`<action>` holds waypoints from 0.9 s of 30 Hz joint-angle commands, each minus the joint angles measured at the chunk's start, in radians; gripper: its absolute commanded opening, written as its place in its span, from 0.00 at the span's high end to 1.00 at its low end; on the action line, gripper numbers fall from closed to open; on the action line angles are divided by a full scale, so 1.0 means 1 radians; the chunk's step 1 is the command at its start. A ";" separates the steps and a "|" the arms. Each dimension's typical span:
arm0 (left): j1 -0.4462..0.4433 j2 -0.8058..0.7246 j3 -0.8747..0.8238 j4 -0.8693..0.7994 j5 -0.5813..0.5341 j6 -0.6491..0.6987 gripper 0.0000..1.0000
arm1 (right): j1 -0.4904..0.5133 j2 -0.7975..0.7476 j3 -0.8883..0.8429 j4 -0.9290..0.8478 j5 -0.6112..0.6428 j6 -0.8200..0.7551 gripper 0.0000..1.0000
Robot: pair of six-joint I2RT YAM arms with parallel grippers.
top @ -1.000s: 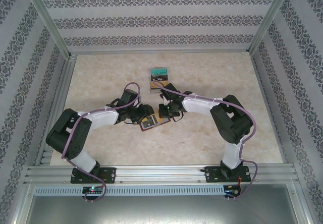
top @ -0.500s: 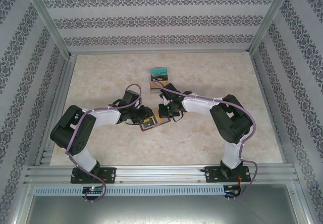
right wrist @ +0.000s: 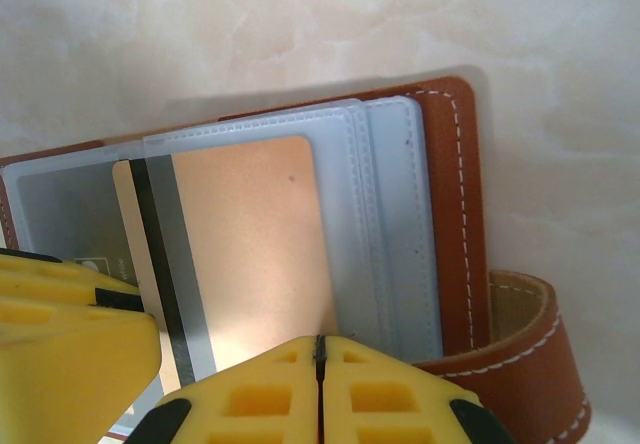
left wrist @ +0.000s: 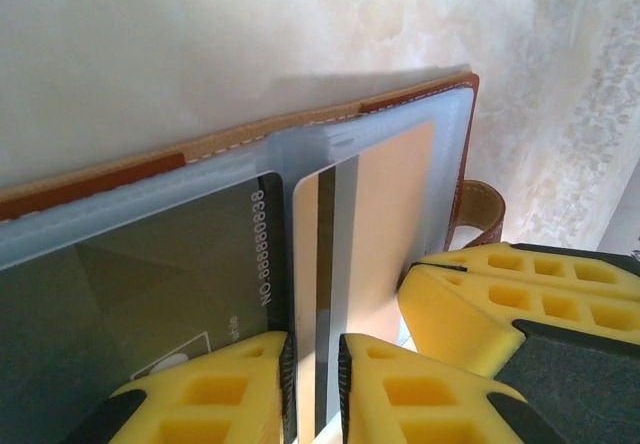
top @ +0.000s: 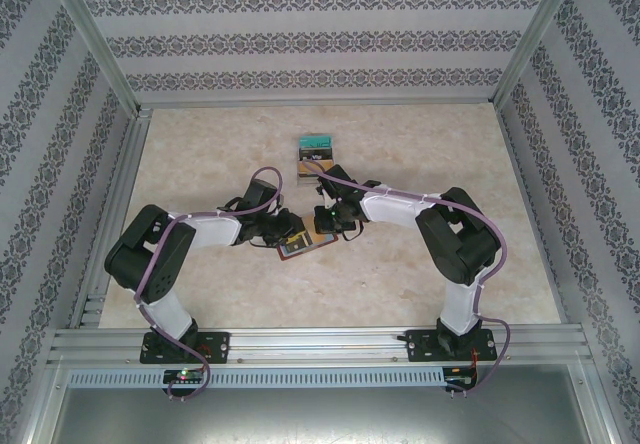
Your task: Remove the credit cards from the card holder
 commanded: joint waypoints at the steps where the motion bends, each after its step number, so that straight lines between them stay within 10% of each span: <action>1: 0.008 0.024 0.000 0.041 0.019 -0.001 0.79 | 0.013 0.027 0.013 -0.031 -0.010 -0.008 0.91; 14: 0.018 -0.024 -0.013 -0.005 -0.003 0.033 1.00 | 0.007 0.032 0.008 -0.027 -0.008 -0.003 0.91; 27: 0.061 -0.159 -0.094 -0.073 -0.013 0.070 1.00 | -0.008 0.025 -0.006 -0.016 -0.013 0.004 0.91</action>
